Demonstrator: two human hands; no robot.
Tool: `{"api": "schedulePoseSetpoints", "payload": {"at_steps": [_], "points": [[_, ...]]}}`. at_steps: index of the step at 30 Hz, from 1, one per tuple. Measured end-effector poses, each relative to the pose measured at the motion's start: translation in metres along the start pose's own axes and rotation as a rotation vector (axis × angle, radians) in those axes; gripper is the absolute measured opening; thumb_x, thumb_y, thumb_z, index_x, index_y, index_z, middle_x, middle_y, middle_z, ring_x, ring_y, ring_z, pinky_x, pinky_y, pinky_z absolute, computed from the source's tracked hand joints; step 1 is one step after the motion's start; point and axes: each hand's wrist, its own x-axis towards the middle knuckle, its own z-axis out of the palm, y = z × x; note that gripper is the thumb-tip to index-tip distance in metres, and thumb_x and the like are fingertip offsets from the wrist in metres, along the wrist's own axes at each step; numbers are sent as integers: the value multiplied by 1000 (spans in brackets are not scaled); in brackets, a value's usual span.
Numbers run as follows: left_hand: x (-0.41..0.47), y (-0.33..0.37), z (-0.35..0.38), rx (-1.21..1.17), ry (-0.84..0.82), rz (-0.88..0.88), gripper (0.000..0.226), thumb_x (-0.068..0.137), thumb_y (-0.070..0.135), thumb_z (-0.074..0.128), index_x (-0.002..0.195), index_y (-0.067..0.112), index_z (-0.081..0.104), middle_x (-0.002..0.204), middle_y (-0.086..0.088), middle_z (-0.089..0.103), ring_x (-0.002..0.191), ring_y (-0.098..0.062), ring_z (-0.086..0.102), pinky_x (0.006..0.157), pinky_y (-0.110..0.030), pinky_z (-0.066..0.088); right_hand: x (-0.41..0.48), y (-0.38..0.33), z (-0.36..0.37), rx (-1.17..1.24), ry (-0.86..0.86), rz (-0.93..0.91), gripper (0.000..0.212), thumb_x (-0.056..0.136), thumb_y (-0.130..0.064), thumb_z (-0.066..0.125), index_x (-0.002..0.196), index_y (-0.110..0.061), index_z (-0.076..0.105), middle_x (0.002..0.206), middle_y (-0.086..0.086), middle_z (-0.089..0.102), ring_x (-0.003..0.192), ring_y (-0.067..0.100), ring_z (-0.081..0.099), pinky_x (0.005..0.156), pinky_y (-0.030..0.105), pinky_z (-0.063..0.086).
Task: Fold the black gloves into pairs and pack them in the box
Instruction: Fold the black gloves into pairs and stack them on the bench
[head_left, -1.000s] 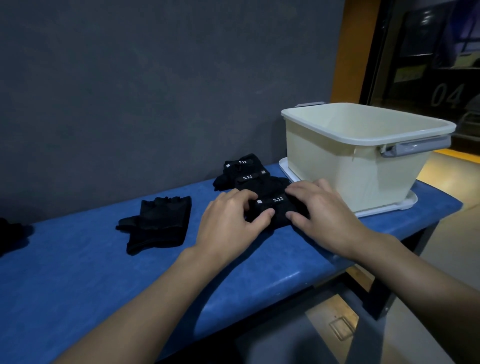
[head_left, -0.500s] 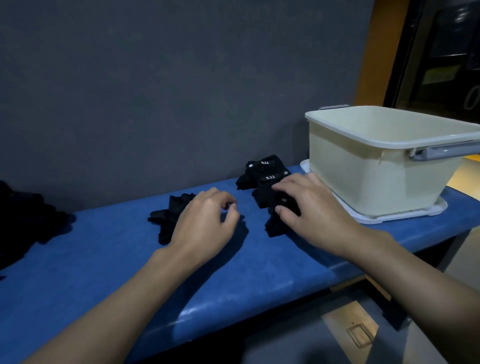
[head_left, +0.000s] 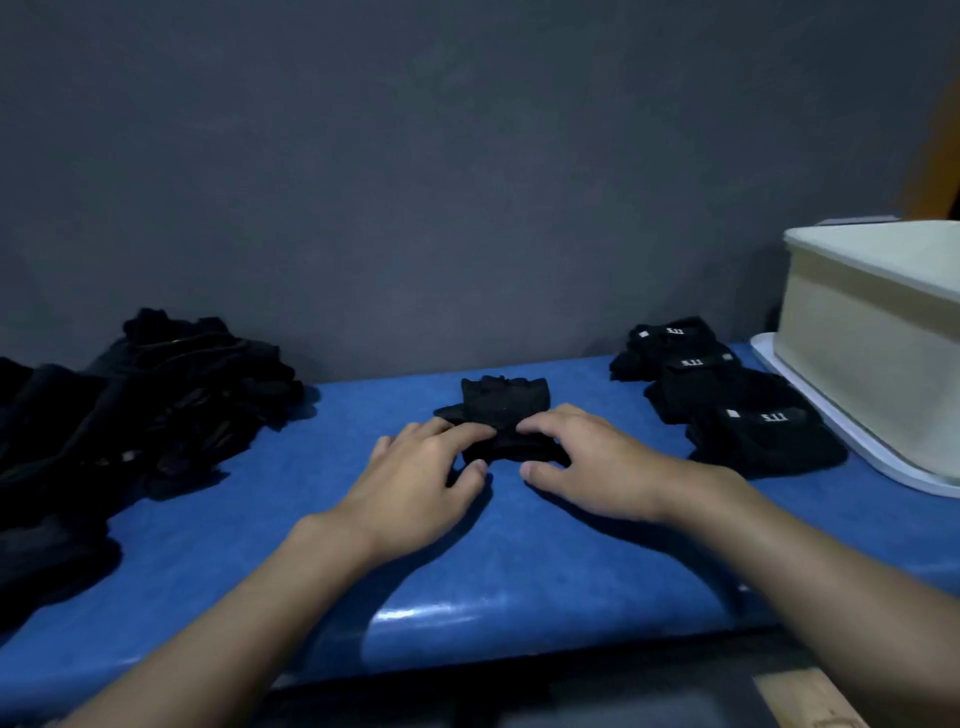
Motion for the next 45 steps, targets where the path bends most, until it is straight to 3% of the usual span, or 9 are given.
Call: {"api": "schedulePoseSetpoints", "payload": {"at_steps": [4, 10, 15, 20, 24, 30, 36, 41, 45], "points": [[0, -8, -2, -135, 20, -70, 39, 98, 36, 48, 135, 30, 57, 127, 12, 54, 120, -13, 50, 108, -43, 35, 4, -4, 4, 24, -2, -8, 35, 92, -32, 63, 127, -28, 57, 118, -10, 47, 110, 8, 50, 89, 17, 33], [-18, -35, -17, -193, 4, -106, 28, 96, 33, 51, 119, 28, 66, 116, 20, 56, 108, -8, 56, 104, -43, 40, 12, -20, 12, 40, -18, -45, 36, 92, -31, 63, 127, -29, 57, 120, -9, 50, 112, 7, 50, 93, 18, 36], [-34, -51, -32, -210, -5, -190, 39, 95, 41, 51, 134, 39, 53, 114, 17, 54, 107, -7, 54, 106, -44, 39, 24, -48, 30, 55, -42, -102, 38, 91, -31, 65, 128, -28, 57, 120, -8, 49, 112, 8, 50, 99, 23, 40], [-55, -67, -46, -168, 16, -227, 39, 94, 43, 52, 132, 36, 55, 113, 16, 54, 101, -5, 55, 104, -45, 41, 35, -73, 39, 24, -68, -98, 40, 93, -36, 61, 132, -29, 53, 125, -8, 51, 118, 12, 50, 105, 31, 39], [-72, -83, -65, -128, 94, -237, 37, 93, 41, 53, 128, 32, 60, 117, 12, 56, 112, -13, 54, 103, -44, 42, 38, -87, 46, -217, 44, -127, 41, 95, -49, 49, 134, -34, 49, 129, -13, 46, 122, 12, 38, 101, 34, 28], [-94, -118, -108, 121, 297, -230, 33, 95, 33, 54, 126, 24, 63, 123, 7, 55, 116, -19, 48, 103, -38, 40, 67, -138, 55, -67, 76, -260, 37, 96, -45, 51, 130, -33, 53, 132, -18, 45, 126, 9, 32, 106, 34, 25], [-100, -155, -139, 303, 452, -297, 35, 93, 34, 52, 125, 24, 64, 126, 3, 54, 124, -23, 42, 105, -35, 31, 114, -181, 64, -66, 60, -340, 38, 96, -42, 53, 131, -30, 53, 141, -14, 40, 132, 10, 30, 107, 37, 25], [-95, -169, -141, 356, 378, -278, 54, 84, 43, 37, 130, 28, 61, 136, 3, 52, 142, -20, 32, 121, -41, 15, 144, -202, 77, -99, 65, -342, 39, 95, -40, 55, 132, -29, 53, 153, -14, 27, 138, 12, 19, 109, 39, 20], [-87, -175, -138, 350, 317, -286, 46, 96, 41, 43, 140, 31, 52, 151, 6, 39, 150, -14, 13, 123, -44, -2, 159, -205, 83, -150, 56, -321, 42, 95, -40, 55, 136, -28, 52, 158, -15, 20, 139, 16, 15, 109, 40, 18]]}}
